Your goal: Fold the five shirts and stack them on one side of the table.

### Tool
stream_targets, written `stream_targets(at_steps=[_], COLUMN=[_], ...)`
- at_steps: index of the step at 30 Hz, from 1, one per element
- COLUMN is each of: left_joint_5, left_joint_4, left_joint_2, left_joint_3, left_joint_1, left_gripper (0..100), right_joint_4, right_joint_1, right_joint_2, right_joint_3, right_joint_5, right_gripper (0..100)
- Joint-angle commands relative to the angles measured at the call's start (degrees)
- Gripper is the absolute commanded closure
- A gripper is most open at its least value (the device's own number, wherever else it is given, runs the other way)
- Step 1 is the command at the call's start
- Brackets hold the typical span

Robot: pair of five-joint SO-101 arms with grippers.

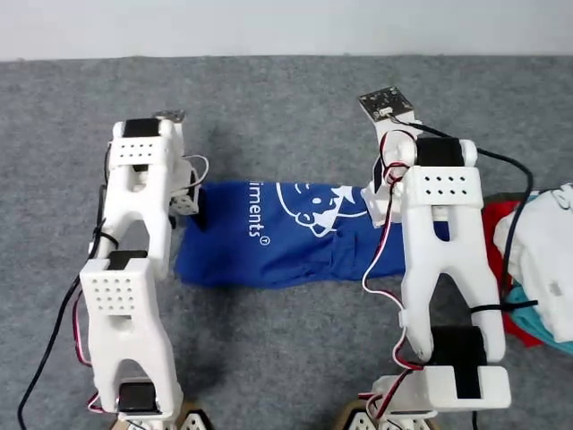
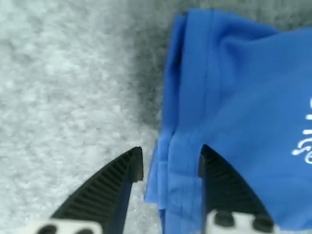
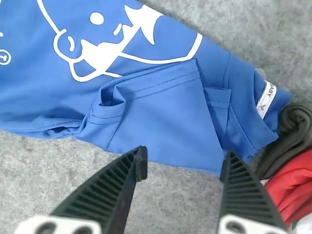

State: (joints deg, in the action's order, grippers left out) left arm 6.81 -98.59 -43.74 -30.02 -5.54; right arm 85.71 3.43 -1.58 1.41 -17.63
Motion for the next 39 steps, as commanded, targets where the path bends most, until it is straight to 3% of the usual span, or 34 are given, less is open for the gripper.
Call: stream_targets(at_steps=[1, 8, 13, 22, 32, 39], left_joint_5=[0.44, 0.53, 0.44, 0.44, 0.44, -2.73], left_joint_4=[0.7, -1.58, -1.76, -1.85, -2.02, -2.02], left_joint_2=[-4.48, -14.42, -15.3, -14.68, 2.29, 12.13], left_joint_3=[-0.22, -8.57, -9.71, -7.69, -8.4, -1.63], left_joint_1=[0.09, 0.0, 2.02, 1.23, -10.64, -8.53], left_gripper=[80, 87, 99, 99, 99, 99], right_joint_4=[0.48, 0.48, 0.57, 2.59, 2.59, 2.59], right_joint_1=[-0.13, -0.13, -0.13, -0.13, -0.13, -0.13], right_joint_2=[-3.12, -3.12, -3.12, -3.12, -3.12, -3.12], right_joint_3=[-2.02, -2.02, -2.02, -2.02, -2.02, -2.02], right_joint_5=[-0.35, -0.35, -0.26, -0.18, -0.18, -0.18], right_gripper=[73.9, 73.9, 73.9, 73.9, 73.9, 73.9])
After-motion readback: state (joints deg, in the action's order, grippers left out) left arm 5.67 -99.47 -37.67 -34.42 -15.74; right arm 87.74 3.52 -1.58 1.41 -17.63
